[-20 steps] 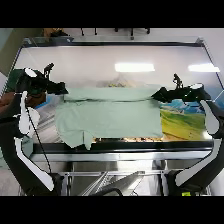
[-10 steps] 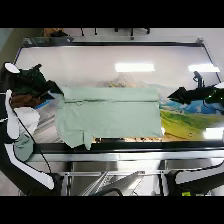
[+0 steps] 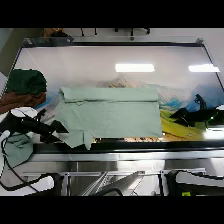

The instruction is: Fold the shirts.

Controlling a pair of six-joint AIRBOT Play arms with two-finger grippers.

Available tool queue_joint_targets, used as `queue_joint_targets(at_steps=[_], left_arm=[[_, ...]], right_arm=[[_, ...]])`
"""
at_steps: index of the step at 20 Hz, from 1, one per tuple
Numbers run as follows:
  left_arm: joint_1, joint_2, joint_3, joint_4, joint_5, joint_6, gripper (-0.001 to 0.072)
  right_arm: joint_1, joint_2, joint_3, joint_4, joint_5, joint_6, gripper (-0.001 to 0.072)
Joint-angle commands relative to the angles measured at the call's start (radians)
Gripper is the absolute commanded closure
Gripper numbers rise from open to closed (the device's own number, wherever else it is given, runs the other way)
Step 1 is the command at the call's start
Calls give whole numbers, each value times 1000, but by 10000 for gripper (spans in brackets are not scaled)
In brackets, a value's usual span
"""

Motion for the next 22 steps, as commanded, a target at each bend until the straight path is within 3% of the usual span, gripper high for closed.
queue_joint_targets(at_steps=[1,6,7,8,9,10,17,18,19,21,22], left_arm=[[-16,88,-189,-70,206,42,20],[-99,89,-204,-130,263,70,24],[-107,89,-204,-133,284,69,180],[-107,89,-204,-132,298,70,443],[-106,89,-204,-132,305,71,657],[-105,89,-203,-131,305,80,695],[-105,89,-203,-131,269,98,695],[-105,89,-202,-131,253,104,695],[-105,90,-202,-131,239,109,695],[-105,92,-185,-130,196,122,695],[-105,92,-159,-130,159,124,696]], right_arm=[[-6,10,-66,-7,-14,6,211],[-6,10,-122,-6,-14,7,210],[-6,9,-135,-6,-15,7,211],[-6,9,-151,-7,-15,6,211],[-6,9,-167,-7,-14,7,211],[-6,9,-182,-7,-13,7,211],[106,-40,-236,28,-33,-8,213],[134,-51,-236,68,-35,-30,274],[157,-58,-235,125,-34,-67,468],[174,-55,-222,210,-32,-102,647],[175,-46,-207,214,-25,-101,689]])
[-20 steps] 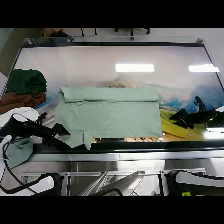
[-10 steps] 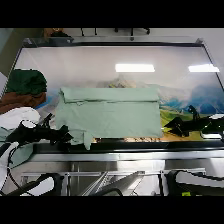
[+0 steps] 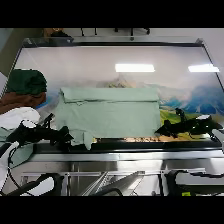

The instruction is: Fold the shirts.

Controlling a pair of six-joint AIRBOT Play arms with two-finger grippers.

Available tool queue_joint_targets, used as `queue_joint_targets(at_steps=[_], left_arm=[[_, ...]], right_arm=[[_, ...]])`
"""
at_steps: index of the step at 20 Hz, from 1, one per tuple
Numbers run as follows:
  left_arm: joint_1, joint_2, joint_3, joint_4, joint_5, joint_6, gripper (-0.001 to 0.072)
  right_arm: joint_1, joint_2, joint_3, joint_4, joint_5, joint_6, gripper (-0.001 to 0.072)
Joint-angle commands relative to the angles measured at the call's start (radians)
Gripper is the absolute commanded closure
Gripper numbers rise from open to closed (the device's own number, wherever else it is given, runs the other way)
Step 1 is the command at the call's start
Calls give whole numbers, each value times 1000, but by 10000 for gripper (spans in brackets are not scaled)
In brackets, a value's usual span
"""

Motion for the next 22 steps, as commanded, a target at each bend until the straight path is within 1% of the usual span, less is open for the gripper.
queue_joint_targets(at_steps=[1,2,3,5,7,9,12,14,15,17,20,22], left_arm=[[0,5,61,-14,-123,21,696],[0,21,91,-6,-160,20,696],[0,43,114,2,-185,14,696],[0,105,153,62,-247,-40,697],[0,162,161,135,-333,-76,697],[0,206,145,202,-385,-119,696],[0,259,106,202,-383,-122,697],[0,266,122,194,-358,-122,696],[-1,257,151,181,-346,-121,697],[-1,202,245,99,-341,-102,696],[-2,77,430,-9,-338,-83,696],[-2,-7,545,-18,-317,-84,696]], right_arm=[[29,19,36,100,29,-32,690],[23,40,48,65,31,-4,690],[10,67,55,5,31,50,690],[-24,119,54,-119,47,148,690],[-59,164,54,-211,73,219,690],[-80,188,54,-265,88,269,690],[-87,206,54,-322,90,309,690],[-85,211,54,-268,80,287,690],[-84,211,54,-203,79,250,690],[-84,210,59,-26,50,162,690],[-66,204,109,206,-51,47,690],[-31,170,160,271,-152,6,690]])
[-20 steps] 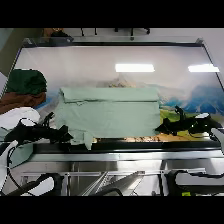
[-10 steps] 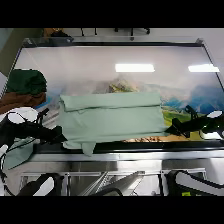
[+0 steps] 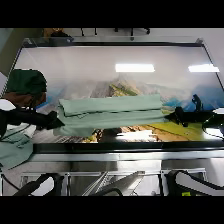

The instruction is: Fold the shirts.

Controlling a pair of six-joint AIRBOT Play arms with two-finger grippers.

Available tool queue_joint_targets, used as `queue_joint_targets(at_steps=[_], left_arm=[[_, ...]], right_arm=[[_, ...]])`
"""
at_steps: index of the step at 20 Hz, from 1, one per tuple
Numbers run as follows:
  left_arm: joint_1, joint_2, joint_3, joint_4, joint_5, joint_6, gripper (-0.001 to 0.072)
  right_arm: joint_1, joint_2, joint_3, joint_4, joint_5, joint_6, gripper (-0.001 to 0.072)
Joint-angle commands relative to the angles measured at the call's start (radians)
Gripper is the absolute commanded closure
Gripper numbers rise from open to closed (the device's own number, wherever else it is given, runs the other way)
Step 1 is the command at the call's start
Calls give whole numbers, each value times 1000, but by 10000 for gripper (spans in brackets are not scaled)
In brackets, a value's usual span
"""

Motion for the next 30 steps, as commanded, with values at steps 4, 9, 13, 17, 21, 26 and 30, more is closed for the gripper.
queue_joint_targets(at_steps=[4,9,13,17,21,26,30], left_arm=[[-8,-293,327,-64,73,10,696],[-76,-545,529,-61,177,26,695],[-101,-689,665,-63,182,25,468],[-92,-737,795,-60,114,17,19],[-85,-736,904,-62,46,-8,19],[-140,-737,932,-63,16,-21,19],[-215,-737,932,-63,16,-21,20]], right_arm=[[132,-172,138,221,-267,-171,689],[225,-353,206,227,-406,-244,686],[227,-381,239,234,-385,-293,438],[145,-355,354,136,-290,-249,221],[105,-389,368,86,-226,-209,182],[157,-489,368,87,-199,-209,184],[205,-533,368,91,-197,-210,207]])
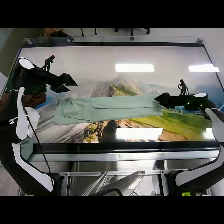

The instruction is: Fold the shirts.

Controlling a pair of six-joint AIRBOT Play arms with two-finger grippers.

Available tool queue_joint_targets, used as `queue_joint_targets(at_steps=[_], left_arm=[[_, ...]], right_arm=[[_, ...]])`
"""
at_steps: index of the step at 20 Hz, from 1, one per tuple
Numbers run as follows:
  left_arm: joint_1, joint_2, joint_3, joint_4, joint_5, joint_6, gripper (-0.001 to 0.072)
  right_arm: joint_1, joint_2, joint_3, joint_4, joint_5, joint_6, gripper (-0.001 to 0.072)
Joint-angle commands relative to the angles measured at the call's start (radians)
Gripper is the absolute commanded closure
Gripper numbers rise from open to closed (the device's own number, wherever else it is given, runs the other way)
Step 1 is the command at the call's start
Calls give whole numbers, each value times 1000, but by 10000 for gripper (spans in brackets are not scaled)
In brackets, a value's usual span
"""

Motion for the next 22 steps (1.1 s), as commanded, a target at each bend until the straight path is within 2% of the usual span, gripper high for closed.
queue_joint_targets(at_steps=[1,2,3,4,5,11,15,19,22], left_arm=[[-72,0,6,1,-5,-1,21],[-99,-1,6,2,-1,-1,136],[-123,-1,6,2,9,1,353],[-156,-1,5,2,30,10,605],[-186,-1,4,2,55,21,695],[-436,-135,4,0,142,17,695],[-618,-253,4,-6,344,-37,696],[-705,-319,5,-206,551,-42,695],[-716,-320,18,-284,569,-40,695]], right_arm=[[42,-35,-1,-14,7,-14,376],[50,-31,-1,12,18,-45,524],[52,-24,2,33,35,-66,622],[54,-15,14,38,58,-69,692],[53,0,37,38,86,-68,689],[16,147,227,38,280,32,691],[-33,280,311,38,400,158,691],[-74,397,322,37,441,198,690],[-77,418,322,35,459,198,690]])
